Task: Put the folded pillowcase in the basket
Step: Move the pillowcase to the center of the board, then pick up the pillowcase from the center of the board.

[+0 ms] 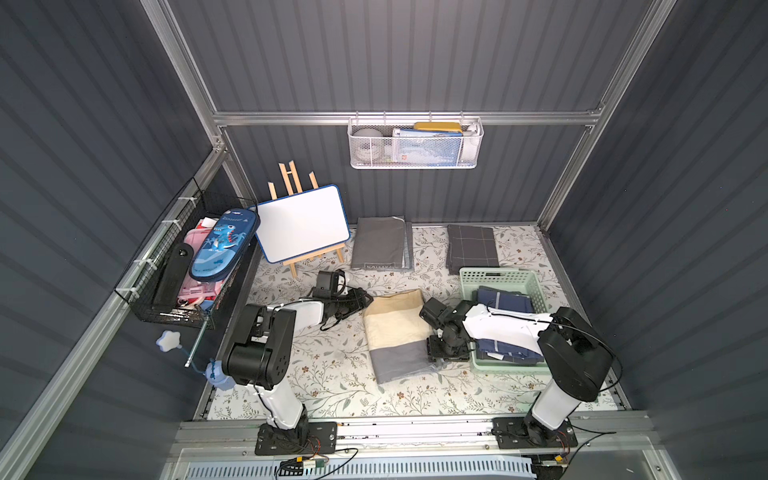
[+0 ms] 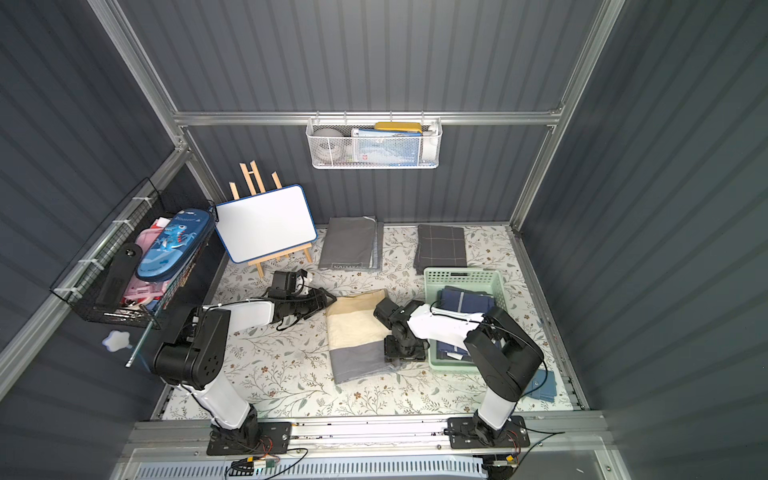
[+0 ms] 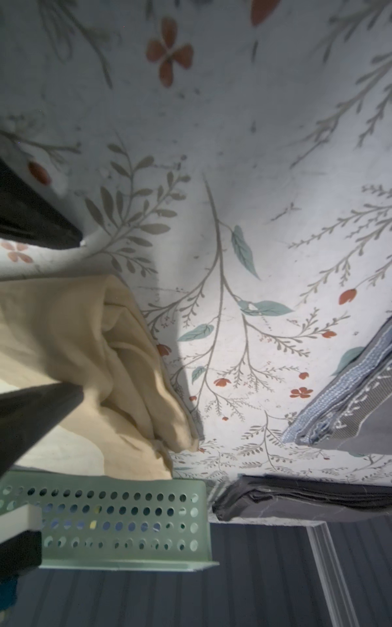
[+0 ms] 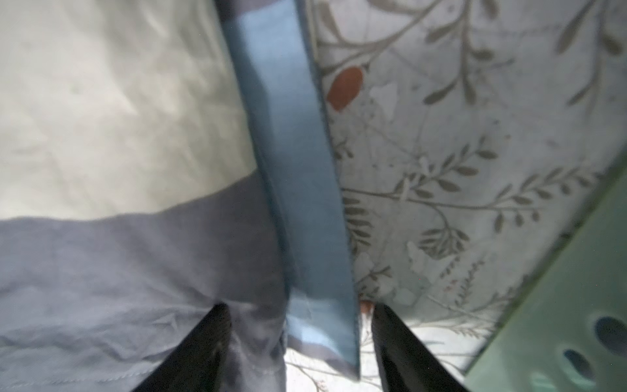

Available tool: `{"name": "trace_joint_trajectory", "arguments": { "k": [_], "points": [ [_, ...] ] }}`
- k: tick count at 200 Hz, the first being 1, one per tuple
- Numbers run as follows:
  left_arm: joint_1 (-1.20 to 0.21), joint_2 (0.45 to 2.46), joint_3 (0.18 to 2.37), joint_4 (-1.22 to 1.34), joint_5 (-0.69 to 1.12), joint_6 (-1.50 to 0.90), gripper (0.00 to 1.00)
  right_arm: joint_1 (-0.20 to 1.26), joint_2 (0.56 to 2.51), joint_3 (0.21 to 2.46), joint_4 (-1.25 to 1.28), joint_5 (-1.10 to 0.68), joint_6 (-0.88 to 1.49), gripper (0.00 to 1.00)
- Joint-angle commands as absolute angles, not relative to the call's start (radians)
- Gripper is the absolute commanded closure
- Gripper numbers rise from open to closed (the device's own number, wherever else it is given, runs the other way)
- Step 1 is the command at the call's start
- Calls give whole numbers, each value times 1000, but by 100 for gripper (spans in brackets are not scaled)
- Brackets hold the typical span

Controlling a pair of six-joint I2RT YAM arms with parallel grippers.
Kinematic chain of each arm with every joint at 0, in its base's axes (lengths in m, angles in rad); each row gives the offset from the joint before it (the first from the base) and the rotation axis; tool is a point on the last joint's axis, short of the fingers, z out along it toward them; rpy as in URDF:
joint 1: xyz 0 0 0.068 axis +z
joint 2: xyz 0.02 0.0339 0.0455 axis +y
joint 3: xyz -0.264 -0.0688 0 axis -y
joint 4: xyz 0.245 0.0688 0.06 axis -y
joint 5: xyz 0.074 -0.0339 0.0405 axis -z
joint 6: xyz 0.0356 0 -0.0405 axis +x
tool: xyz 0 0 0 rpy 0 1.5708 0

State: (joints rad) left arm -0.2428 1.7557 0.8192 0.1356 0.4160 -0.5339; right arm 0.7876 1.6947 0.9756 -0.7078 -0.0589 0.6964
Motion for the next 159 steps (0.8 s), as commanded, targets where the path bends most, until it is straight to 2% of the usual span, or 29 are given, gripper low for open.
{"name": "trace_joint_trajectory", "arguments": {
  "k": [1, 39, 51, 64, 84, 108, 123, 126, 159],
  "points": [
    [-258, 1805, 818, 137, 441, -504, 48, 793, 1726, 940, -742, -36, 703, 30],
    [-275, 1831, 793, 158, 463, -489, 51, 787, 1747, 946, -702, -63, 700, 35],
    [-275, 1829, 790, 166, 467, -496, 61, 785, 1757, 952, -690, -78, 700, 40],
    [-276, 1820, 787, 172, 468, -506, 71, 784, 1762, 956, -676, -100, 699, 52],
    [-276, 1803, 794, 159, 463, -512, 76, 785, 1765, 955, -649, -162, 696, 74],
    [-279, 1790, 806, 144, 462, -514, 85, 786, 1754, 942, -616, -201, 702, 91],
    [-284, 1772, 806, 147, 462, -518, 97, 784, 1737, 940, -615, -184, 706, 100],
    [-285, 1768, 807, 146, 463, -520, 100, 785, 1732, 941, -616, -178, 706, 100],
    [-331, 1689, 857, 98, 460, -523, 100, 788, 1621, 979, -655, -106, 706, 100]
  ]
}}
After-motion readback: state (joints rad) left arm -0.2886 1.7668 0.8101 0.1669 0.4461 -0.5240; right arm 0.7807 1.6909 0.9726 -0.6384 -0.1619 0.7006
